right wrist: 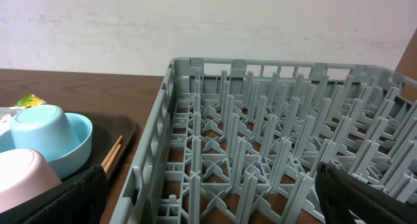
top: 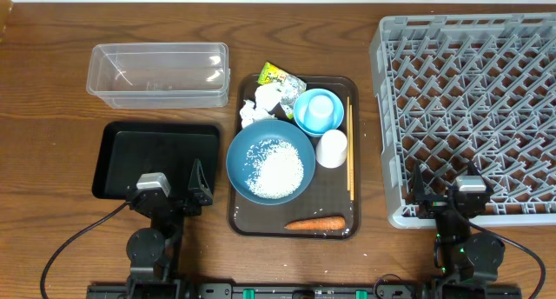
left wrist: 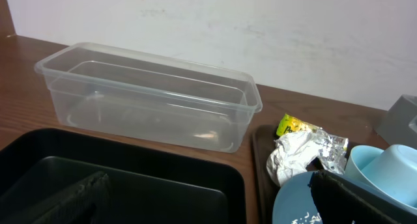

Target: Sort waste into correct bins and load items into the dishwasher rack

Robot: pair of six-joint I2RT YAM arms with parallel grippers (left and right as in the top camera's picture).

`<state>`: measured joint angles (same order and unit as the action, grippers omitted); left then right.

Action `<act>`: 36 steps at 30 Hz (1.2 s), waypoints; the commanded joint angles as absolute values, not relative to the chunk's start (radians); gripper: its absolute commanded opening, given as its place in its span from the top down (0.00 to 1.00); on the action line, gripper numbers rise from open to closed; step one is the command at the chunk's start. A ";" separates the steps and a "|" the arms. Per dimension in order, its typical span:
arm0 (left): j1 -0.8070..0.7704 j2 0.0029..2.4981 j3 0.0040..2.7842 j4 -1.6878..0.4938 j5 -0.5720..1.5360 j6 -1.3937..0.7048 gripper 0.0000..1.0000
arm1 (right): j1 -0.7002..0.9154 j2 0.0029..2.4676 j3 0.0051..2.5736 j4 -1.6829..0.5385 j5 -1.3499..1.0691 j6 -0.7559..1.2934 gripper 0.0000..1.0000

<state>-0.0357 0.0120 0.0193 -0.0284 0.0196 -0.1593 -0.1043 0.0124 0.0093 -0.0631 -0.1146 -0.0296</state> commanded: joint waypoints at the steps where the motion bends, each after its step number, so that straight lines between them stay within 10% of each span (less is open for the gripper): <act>1: -0.038 0.004 0.004 -0.073 -0.009 -0.150 0.00 | -0.115 0.007 0.006 -0.064 -0.109 -0.015 0.01; 36: -0.038 0.004 0.004 -0.036 -0.007 -0.231 0.00 | -0.115 0.007 0.006 -0.064 -0.109 -0.015 0.01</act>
<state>-0.0357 0.0120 0.0193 -0.0208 0.0193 -0.1711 -0.1043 0.0124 0.0093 -0.0631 -0.1146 -0.0296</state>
